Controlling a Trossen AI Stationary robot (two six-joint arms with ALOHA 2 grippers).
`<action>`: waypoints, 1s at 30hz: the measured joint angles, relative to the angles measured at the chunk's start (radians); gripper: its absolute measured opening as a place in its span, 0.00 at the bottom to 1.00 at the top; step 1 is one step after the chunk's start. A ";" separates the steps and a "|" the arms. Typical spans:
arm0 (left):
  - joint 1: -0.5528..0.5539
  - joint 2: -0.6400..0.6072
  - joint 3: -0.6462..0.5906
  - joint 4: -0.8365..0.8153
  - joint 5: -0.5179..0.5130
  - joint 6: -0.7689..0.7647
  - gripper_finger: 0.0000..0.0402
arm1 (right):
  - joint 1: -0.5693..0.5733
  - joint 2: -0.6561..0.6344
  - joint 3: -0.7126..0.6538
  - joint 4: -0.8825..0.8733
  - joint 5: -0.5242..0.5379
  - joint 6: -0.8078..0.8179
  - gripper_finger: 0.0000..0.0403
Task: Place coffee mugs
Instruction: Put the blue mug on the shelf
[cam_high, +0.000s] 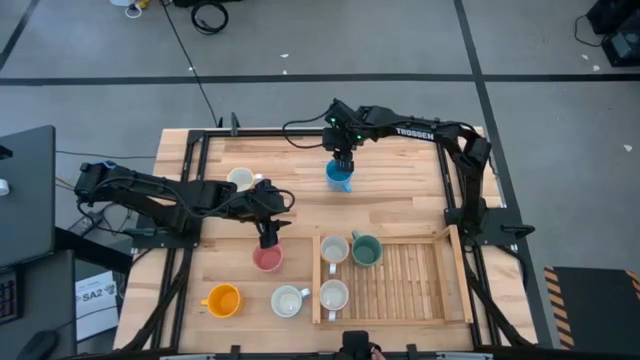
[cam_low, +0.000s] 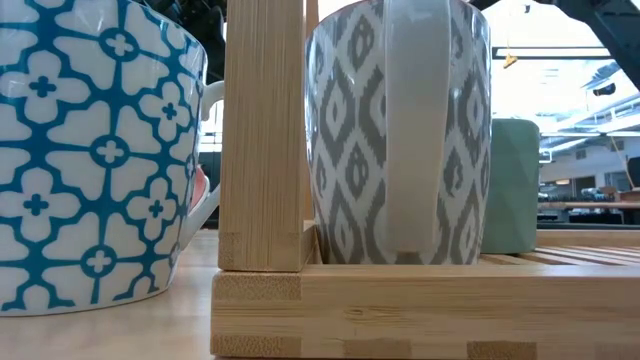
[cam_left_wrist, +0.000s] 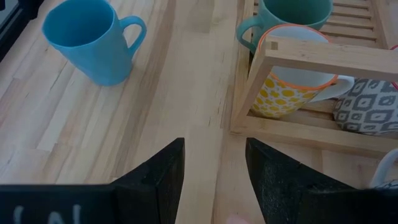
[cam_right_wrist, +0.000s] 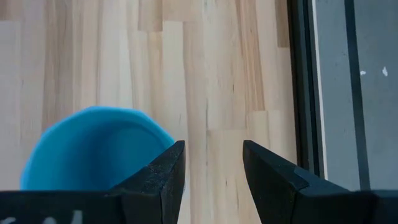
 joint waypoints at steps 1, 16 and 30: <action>0.000 0.000 0.000 0.000 0.000 0.000 0.44 | 0.000 0.000 0.000 0.000 0.000 0.000 0.41; 0.000 0.000 0.000 0.000 0.000 0.000 0.44 | 0.000 0.000 0.000 -0.025 -0.003 -0.003 0.41; 0.000 0.000 0.000 0.000 0.000 0.001 0.44 | 0.000 0.000 0.000 -0.062 -0.005 -0.003 0.41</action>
